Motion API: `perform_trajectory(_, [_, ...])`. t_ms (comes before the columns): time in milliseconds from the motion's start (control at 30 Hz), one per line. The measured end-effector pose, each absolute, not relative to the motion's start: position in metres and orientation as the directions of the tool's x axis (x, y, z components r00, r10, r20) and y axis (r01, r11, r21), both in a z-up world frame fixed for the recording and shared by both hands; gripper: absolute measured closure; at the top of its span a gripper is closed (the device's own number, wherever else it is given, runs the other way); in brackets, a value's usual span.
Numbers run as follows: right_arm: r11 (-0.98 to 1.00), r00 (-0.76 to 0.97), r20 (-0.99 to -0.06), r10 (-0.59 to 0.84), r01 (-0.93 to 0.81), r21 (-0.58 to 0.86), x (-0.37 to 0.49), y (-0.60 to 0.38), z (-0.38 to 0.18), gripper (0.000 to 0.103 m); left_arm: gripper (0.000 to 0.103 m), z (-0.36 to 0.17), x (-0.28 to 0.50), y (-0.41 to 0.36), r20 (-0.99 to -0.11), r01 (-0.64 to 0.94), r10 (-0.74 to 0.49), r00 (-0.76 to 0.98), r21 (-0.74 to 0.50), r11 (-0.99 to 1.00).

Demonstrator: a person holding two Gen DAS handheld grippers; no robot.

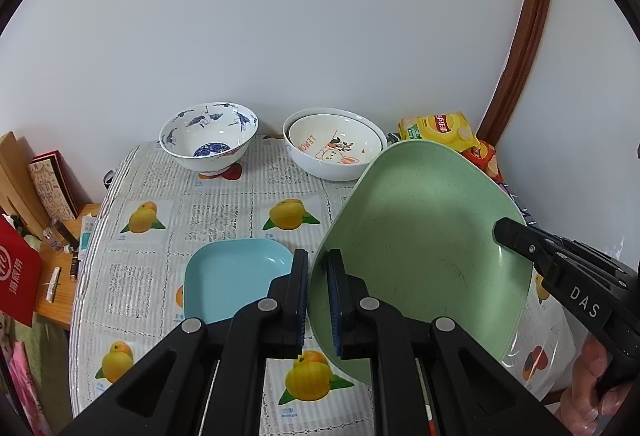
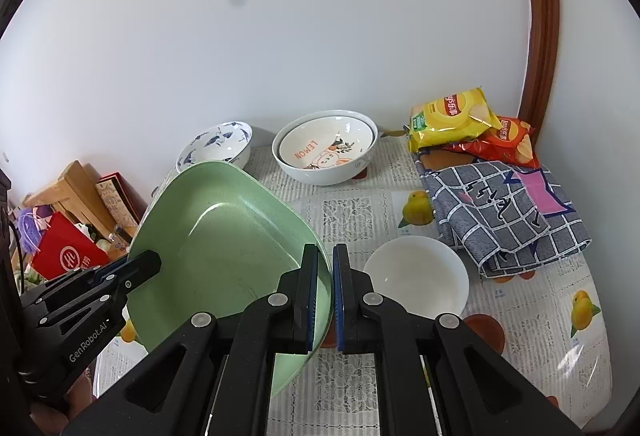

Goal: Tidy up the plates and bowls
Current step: 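Carry the green plate with both tools over the blue plate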

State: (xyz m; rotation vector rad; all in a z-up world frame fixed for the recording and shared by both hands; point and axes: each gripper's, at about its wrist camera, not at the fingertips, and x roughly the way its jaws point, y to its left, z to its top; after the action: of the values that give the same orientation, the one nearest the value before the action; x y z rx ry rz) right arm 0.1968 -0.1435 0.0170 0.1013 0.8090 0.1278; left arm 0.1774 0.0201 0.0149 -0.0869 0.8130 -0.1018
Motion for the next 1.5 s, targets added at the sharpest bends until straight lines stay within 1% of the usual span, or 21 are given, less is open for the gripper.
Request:
perform_trajectory(900, [0.986,0.677,-0.717,0.165,-0.102,0.131,0.205,-0.122,0.013,0.095,0.093,0.014,0.179,0.039,-0.727,0.026,-0.102,0.679,-0.115,0.993])
perform_trajectory(1500, [0.982,0.653,-0.734,0.188,-0.137,0.129,0.22,-0.094,-0.003,0.095,0.093,-0.003,0.186,0.069,-0.745,-0.023,-0.084,0.661,-0.133,0.991])
